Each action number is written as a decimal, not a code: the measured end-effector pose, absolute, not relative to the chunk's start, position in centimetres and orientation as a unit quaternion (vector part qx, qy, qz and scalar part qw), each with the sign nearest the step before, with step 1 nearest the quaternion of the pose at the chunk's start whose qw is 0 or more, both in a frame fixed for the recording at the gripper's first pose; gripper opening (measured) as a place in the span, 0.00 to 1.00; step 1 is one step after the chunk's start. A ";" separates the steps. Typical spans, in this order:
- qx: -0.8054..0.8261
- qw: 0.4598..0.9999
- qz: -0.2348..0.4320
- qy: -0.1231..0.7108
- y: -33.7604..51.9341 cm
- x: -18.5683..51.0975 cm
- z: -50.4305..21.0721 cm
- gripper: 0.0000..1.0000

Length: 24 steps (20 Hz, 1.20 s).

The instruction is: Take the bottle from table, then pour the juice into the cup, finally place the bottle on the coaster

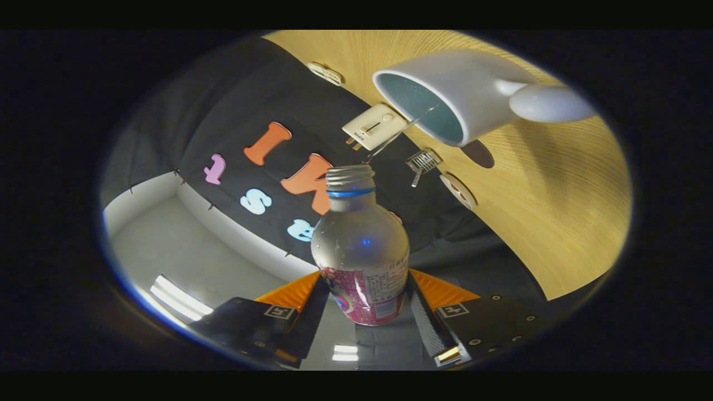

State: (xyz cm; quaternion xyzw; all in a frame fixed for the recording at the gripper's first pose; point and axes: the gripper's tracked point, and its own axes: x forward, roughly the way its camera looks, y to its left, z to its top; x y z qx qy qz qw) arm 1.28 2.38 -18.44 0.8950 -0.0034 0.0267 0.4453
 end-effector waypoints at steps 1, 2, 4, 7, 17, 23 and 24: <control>0.895 0.445 0.026 -0.004 2.6 1.3 -18.4 0.77; 0.896 0.443 0.025 -0.007 2.5 1.3 -18.4 0.77; 0.898 0.438 0.027 -0.010 2.4 1.4 -18.4 0.77; 0.900 0.435 0.026 -0.016 2.2 1.3 -18.4 0.77; 0.908 0.417 0.029 -0.037 0.8 1.9 -17.5 0.77; 0.913 0.404 0.028 -0.044 0.3 1.7 -17.6 0.77; 0.913 0.404 0.028 -0.044 0.2 1.7 -17.5 0.77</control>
